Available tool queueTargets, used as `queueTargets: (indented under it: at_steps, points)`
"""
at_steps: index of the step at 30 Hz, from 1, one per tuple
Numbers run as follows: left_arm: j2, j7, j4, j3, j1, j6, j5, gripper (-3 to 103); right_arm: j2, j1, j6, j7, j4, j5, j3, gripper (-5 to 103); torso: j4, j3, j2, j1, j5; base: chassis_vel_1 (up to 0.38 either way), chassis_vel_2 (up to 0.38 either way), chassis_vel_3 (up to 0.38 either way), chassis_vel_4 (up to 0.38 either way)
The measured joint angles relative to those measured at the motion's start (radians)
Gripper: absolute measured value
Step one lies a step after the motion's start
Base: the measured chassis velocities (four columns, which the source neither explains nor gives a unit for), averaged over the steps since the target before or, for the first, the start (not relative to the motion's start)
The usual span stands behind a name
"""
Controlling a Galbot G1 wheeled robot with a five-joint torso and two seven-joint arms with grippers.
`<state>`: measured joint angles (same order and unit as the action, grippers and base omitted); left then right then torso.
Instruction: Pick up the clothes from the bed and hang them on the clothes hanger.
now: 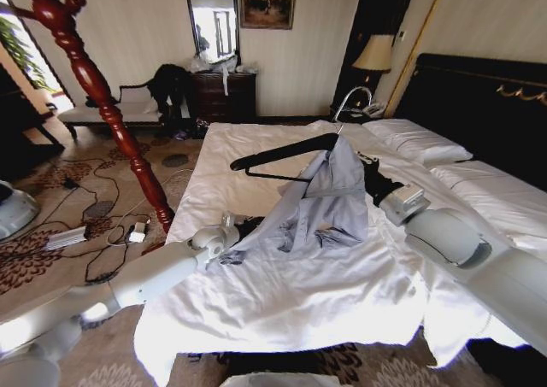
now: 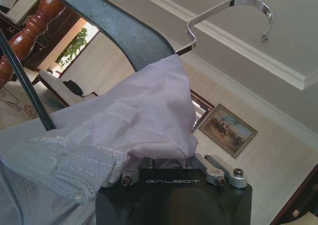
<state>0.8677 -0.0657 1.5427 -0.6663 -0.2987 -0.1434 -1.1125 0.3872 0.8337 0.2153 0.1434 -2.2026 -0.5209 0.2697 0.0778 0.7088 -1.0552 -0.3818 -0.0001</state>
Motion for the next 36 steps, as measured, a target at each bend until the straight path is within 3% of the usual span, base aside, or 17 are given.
queueTargets:
  at_steps: [2,5,8,12,20,24,28,29,36]
  points:
    - [0.0,0.003,0.008,0.007,-0.015,0.003,-0.001,34,0.003,0.002,0.0,0.0,0.002,0.001,-0.001,23,0.0,0.0,0.0,0.0,0.0,0.0,0.0,0.0,0.0]
    - [0.001,0.011,0.012,0.019,-0.026,0.003,-0.005,29,0.008,0.002,0.0,0.001,0.003,0.002,-0.003,23,0.0002,0.0,0.0,0.0,0.0001,0.0,0.0,0.0,0.0]
    - [-0.001,0.015,0.014,0.022,-0.033,0.003,-0.007,13,0.01,0.002,0.0,0.001,0.004,0.002,-0.005,23,0.0001,0.0,0.0,0.0,0.0,0.0,0.0,0.0,0.0]
    - [0.0,0.016,0.008,0.026,-0.045,0.005,-0.007,1,0.011,0.004,0.0,0.002,0.003,0.003,-0.005,23,0.0001,0.0,0.0,0.0,0.0,0.0,0.0,0.0,0.0]
    - [-0.001,0.036,0.011,0.068,-0.072,0.018,-0.002,0,0.01,0.009,-0.001,0.004,0.001,0.004,-0.002,23,0.0002,0.0,0.0,0.0,0.0,0.0,0.0,0.0,0.0]
    - [-0.02,0.074,0.057,0.111,-0.112,0.032,-0.002,0,0.013,0.009,-0.001,0.004,0.001,0.004,-0.003,23,0.0001,0.0,0.0,0.0,0.0,0.0,0.0,0.0,0.0]
    - [-0.081,0.156,0.191,0.272,-0.234,0.043,-0.009,0,0.016,0.031,-0.002,0.004,0.002,0.011,-0.002,23,0.0003,0.0,0.0,0.0,0.0,0.0,0.0,0.0,0.0]
    - [-0.081,0.156,0.191,0.272,-0.234,0.043,-0.009,0,0.016,0.031,-0.002,0.004,0.002,0.011,-0.002,23,0.0003,0.0,0.0,0.0,0.0,0.0,0.0,0.0,0.0]
    - [-0.199,0.173,0.289,0.515,-0.376,0.044,-0.019,0,0.033,0.016,-0.003,0.004,0.008,0.013,-0.012,23,-0.0002,0.0,0.0,0.0,-0.0003,0.0,0.0,0.0,0.0]
